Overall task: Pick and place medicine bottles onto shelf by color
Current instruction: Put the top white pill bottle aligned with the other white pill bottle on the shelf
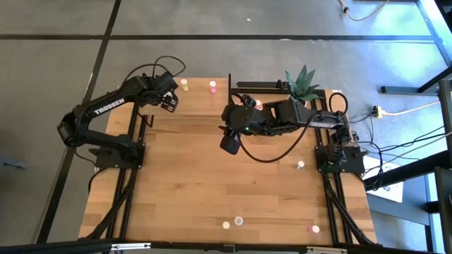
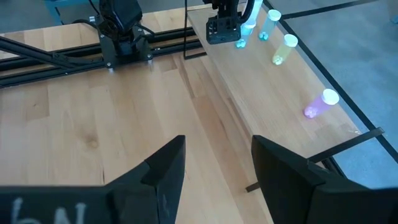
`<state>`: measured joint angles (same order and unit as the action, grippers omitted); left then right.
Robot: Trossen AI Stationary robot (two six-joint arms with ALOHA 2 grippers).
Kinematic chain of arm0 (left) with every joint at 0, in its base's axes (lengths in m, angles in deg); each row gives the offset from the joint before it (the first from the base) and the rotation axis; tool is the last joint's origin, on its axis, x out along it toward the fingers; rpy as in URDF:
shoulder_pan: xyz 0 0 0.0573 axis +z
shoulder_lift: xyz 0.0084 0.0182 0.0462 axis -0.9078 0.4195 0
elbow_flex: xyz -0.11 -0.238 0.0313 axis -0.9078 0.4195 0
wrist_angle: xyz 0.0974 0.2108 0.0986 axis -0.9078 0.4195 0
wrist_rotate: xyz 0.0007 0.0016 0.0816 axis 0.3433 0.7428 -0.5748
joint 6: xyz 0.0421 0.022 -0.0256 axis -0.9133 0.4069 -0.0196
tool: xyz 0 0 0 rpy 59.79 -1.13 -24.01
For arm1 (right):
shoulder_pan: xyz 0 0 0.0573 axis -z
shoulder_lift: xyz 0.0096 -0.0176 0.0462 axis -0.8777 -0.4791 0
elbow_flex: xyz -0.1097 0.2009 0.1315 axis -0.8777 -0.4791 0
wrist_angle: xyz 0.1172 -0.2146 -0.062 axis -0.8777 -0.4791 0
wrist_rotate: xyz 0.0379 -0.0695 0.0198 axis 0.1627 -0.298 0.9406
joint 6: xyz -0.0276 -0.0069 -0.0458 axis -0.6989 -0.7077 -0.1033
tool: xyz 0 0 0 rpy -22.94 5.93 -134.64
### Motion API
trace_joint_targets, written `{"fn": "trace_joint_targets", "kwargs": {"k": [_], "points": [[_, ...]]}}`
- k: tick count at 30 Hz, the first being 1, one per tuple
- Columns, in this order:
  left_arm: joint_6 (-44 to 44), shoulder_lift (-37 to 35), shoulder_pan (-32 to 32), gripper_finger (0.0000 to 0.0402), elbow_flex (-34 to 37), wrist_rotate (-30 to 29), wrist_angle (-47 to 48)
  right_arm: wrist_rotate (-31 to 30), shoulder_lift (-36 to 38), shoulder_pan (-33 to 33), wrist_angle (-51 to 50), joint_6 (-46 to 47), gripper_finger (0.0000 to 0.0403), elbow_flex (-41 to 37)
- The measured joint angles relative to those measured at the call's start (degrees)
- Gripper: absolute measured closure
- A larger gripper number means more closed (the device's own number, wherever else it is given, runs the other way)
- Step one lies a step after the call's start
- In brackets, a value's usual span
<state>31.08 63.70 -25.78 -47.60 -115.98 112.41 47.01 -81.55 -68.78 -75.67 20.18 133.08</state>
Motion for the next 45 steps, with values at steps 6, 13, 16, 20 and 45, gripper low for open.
{"fn": "trace_joint_targets", "kwargs": {"k": [6, 13, 16, 20, 45], "points": [[0.04, 0.0, 0.0, 0.0154, 0.0, 0.04, 0.0, 0.0, 0.0, 0.01, 0.0, 0.05, 0.0217, 0.0], [0.04, 0.06, 0.0, 0.0154, 0.0, 1.03, 0.07, 0.0, 0.0, 0.0, 0.0, 0.06, 0.0217, 0.0], [0.04, 0.78, 0.0, 0.0154, 0.0, 1.15, 0.11, 0.01, 0.0, -0.01, 0.0, 0.04, 0.0217, 0.0], [0.08, 2.28, 0.07, 0.0154, 0.02, 1.46, 0.13, -0.01, 0.0, 0.01, 0.0, 0.0, 0.0217, 0.0], [0.22, 3.04, 1.25, 0.0154, 0.04, -0.07, -0.59, -0.01, -0.02, -0.01, 0.0, 0.07, 0.0217, 0.0]]}}
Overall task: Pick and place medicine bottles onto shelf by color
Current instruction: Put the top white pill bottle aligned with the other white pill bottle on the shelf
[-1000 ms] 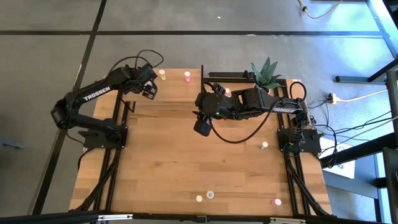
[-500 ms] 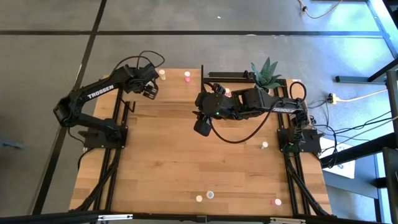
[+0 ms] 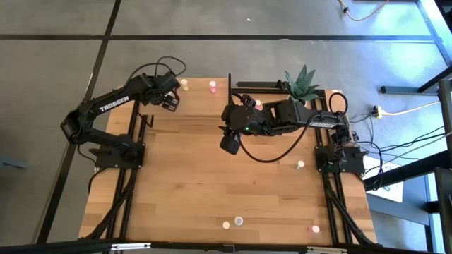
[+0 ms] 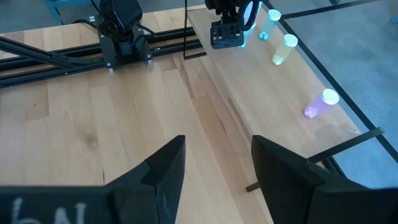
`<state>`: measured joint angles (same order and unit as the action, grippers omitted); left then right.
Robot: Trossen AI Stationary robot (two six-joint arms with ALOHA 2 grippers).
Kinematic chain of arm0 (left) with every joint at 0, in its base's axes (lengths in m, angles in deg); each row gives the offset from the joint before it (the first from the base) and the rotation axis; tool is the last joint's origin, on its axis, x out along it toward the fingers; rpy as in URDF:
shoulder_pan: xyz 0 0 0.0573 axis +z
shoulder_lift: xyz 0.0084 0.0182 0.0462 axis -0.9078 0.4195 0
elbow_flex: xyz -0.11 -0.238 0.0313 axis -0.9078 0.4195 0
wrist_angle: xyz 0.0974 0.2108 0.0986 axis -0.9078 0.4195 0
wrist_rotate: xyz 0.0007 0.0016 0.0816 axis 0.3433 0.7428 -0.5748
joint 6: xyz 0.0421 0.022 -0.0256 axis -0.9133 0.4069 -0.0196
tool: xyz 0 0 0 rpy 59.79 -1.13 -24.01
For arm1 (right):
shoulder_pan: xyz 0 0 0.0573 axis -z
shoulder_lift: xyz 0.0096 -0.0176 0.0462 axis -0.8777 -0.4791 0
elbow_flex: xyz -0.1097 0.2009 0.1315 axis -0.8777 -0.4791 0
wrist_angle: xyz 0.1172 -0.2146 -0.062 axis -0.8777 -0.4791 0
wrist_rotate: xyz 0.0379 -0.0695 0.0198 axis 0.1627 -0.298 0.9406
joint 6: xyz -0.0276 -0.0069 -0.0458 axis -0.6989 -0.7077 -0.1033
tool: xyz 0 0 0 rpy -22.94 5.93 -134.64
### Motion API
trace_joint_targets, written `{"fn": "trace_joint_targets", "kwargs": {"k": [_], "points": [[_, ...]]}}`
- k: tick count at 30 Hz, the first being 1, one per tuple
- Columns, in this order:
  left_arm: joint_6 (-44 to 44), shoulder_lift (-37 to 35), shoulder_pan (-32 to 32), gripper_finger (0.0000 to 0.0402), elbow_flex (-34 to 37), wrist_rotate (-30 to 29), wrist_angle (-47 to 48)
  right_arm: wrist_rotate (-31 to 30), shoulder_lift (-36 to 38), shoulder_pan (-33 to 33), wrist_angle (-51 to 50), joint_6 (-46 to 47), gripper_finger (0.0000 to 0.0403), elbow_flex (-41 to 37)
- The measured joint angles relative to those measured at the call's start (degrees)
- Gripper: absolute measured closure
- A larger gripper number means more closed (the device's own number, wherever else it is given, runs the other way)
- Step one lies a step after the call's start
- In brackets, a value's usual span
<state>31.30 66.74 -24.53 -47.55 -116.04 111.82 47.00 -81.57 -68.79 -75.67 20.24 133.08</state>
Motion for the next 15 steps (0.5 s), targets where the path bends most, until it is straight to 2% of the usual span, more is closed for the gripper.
{"fn": "trace_joint_targets", "kwargs": {"k": [4, 15], "points": [[-0.01, 0.0, 0.0, 0.0154, 0.0, 0.2, -0.82, 0.0, 0.0, 0.02, 0.0, -0.05, 0.0217, 0.0], [-1.17, 0.0, 2.8, 0.0154, 0.0, 5.23, -1.12, 0.0, 0.01, 0.02, 0.0, 0.0, 0.0217, 0.0]]}}
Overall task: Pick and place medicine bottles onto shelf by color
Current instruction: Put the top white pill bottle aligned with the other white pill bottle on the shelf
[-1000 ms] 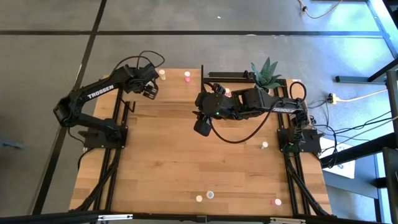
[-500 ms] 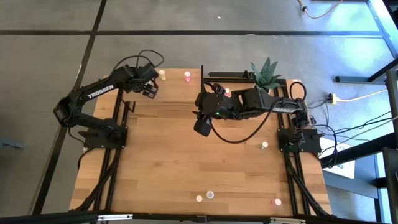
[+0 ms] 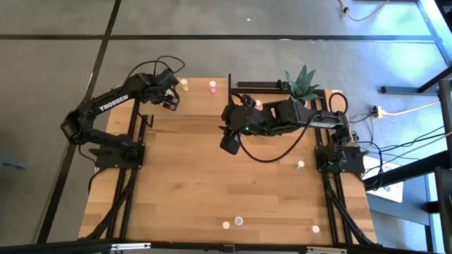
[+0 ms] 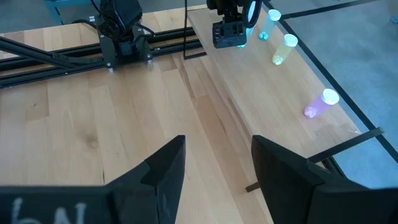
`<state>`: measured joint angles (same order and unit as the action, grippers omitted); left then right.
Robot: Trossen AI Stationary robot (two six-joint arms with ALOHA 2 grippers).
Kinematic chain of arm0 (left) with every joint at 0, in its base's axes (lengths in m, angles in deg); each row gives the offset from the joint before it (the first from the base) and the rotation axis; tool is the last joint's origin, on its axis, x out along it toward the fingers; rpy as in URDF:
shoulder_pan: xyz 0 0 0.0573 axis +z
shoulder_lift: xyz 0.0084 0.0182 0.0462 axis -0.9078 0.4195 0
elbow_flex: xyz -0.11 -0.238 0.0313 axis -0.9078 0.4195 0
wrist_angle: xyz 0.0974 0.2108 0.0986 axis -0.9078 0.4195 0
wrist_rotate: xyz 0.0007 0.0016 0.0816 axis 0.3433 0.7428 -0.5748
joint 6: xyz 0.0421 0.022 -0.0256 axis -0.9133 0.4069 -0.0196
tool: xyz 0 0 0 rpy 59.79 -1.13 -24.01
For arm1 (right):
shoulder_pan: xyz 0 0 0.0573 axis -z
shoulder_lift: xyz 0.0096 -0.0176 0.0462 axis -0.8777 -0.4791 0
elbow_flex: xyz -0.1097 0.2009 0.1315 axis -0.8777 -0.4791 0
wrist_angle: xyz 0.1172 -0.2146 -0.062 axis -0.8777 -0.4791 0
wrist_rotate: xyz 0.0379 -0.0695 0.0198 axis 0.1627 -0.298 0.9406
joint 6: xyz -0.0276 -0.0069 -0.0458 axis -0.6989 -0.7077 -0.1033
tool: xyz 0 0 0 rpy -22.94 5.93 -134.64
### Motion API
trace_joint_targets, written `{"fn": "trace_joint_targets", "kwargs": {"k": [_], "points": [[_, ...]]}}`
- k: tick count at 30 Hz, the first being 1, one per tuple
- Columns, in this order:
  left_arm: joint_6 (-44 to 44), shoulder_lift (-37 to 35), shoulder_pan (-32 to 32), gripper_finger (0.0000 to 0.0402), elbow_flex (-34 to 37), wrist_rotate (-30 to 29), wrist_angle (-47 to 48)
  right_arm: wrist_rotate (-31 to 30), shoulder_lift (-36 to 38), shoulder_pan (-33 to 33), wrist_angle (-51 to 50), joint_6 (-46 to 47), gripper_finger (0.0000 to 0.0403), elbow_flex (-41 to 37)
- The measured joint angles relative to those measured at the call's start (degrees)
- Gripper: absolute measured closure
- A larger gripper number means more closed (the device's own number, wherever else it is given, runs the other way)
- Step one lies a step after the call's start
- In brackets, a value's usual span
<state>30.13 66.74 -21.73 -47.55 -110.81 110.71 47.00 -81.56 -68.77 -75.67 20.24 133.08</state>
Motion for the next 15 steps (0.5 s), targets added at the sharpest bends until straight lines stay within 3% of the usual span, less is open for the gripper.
{"fn": "trace_joint_targets", "kwargs": {"k": [10, 15], "points": [[-2.06, 0.0, 1.31, 0.0157, 0.0, 1.89, -0.28, -0.07, -0.01, -0.02, 0.0, -0.03, 0.0217, 0.0], [-3.51, 0.0, 1.31, 0.0183, 0.0, 1.99, -0.67, -0.09, -0.01, -0.02, 0.0, -0.02, 0.0217, 0.0]]}}
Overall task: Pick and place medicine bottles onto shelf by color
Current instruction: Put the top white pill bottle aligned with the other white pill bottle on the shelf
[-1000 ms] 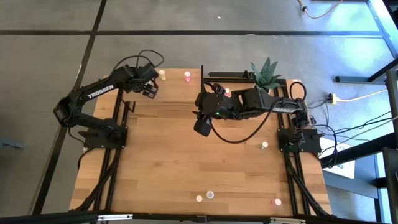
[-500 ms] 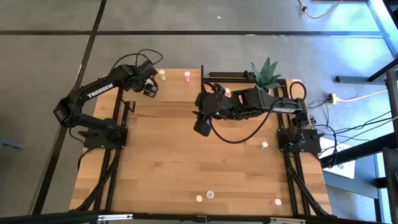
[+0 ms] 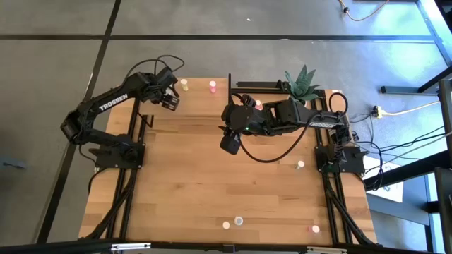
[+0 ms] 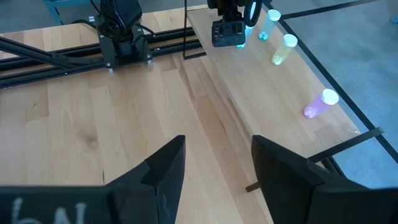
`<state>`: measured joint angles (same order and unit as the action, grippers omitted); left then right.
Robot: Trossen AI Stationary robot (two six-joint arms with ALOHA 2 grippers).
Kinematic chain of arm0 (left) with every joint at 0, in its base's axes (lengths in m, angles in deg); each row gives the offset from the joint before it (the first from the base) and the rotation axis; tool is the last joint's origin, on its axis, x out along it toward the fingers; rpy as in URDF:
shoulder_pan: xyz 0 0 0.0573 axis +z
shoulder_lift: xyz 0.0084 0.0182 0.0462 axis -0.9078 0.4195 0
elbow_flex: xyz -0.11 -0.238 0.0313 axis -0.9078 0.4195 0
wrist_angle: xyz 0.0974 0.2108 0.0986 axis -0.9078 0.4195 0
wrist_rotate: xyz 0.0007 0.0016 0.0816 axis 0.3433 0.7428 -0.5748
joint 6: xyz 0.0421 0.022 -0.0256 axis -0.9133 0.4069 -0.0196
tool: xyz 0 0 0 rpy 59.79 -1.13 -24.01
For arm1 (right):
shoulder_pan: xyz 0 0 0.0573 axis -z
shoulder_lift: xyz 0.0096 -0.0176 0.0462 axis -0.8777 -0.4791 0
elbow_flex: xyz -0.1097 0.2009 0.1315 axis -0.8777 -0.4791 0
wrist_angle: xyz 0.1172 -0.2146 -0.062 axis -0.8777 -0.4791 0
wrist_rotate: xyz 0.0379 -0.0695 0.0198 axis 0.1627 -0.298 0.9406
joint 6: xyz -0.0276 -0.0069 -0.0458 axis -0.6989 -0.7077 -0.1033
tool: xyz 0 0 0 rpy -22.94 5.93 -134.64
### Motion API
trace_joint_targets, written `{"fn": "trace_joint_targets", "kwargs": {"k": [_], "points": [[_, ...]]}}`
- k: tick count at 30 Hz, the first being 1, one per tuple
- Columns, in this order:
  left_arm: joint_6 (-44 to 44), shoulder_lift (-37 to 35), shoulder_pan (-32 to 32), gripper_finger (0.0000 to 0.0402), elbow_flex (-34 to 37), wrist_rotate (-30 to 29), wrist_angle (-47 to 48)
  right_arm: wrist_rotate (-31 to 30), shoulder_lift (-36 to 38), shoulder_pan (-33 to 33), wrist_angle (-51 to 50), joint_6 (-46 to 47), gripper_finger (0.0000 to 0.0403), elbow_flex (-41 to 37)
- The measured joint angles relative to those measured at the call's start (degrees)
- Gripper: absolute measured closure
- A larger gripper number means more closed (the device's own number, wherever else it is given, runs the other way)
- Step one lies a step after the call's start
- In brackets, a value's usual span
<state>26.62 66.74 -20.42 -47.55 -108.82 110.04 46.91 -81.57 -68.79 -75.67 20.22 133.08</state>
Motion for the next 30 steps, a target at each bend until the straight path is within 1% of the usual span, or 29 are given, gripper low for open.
{"fn": "trace_joint_targets", "kwargs": {"k": [7, 11, 25, 30], "points": [[0.0, 0.0, 0.0, 0.023, 0.0, -0.01, 0.04, 0.0, 0.0, 0.01, 0.0, 0.0, 0.0217, 0.0], [0.06, 0.0, 0.0, 0.0248, 0.0, -0.04, 0.04, -0.02, 0.0, 0.02, 0.0, 0.0, 0.0217, 0.0], [0.09, -0.19, 0.0, 0.0252, -0.02, -0.66, 2.77, -0.02, 0.0, -0.01, 0.0, 0.0, 0.0217, 0.0], [-0.02, -2.47, 0.0, 0.0252, -0.01, -0.81, 4.54, -0.01, 0.0, 0.0, 0.0, 0.0, 0.0217, 0.01]]}}
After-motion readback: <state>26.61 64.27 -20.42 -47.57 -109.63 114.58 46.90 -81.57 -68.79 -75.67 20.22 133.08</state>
